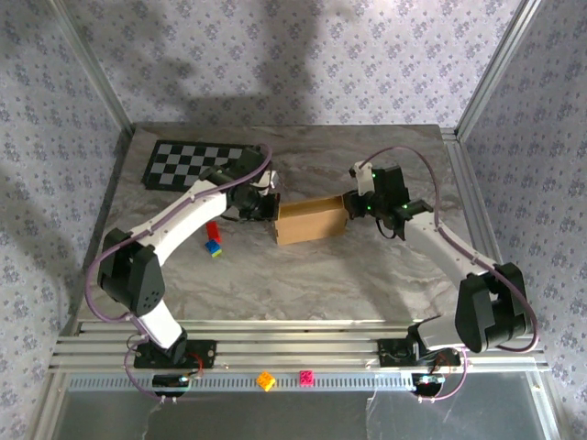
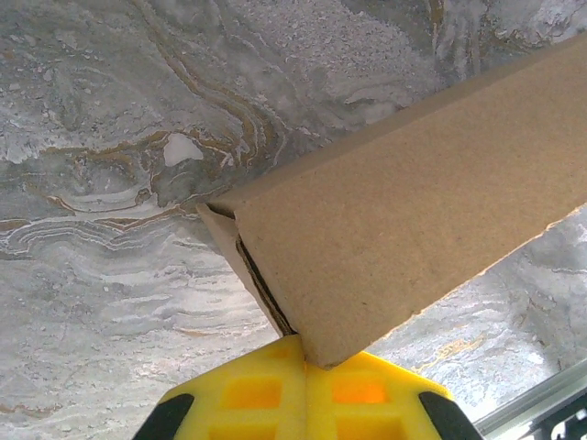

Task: Fold the paper box

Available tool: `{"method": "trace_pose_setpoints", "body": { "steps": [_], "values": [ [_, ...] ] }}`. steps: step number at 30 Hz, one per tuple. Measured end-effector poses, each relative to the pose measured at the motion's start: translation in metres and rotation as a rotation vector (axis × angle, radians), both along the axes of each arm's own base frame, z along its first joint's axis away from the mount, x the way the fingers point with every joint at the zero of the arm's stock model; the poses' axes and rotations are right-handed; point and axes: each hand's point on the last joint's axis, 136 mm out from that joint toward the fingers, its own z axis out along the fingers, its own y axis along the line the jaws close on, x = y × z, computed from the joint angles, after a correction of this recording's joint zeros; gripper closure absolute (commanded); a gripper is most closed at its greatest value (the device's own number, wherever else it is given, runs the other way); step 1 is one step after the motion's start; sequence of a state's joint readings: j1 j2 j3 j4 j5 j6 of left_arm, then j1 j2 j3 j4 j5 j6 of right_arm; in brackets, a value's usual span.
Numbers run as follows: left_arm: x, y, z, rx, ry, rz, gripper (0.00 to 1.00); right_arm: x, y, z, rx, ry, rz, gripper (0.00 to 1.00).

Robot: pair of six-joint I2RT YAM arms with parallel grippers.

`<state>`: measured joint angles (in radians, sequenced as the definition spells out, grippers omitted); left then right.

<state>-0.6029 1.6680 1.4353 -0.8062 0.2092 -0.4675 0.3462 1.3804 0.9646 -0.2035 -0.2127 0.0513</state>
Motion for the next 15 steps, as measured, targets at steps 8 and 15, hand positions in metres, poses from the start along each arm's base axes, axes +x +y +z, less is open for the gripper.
{"method": "trace_pose_setpoints", "body": {
  "steps": [8,15],
  "values": [
    [0.001,0.001,0.0,0.019,-0.022,-0.016,1.0,-0.019,0.002,0.005,0.042,0.07,-0.015,0.64],
    [0.002,0.0,0.0,0.028,-0.033,-0.032,1.0,-0.026,-0.005,0.027,0.164,0.102,-0.101,0.53]
  ]
}}
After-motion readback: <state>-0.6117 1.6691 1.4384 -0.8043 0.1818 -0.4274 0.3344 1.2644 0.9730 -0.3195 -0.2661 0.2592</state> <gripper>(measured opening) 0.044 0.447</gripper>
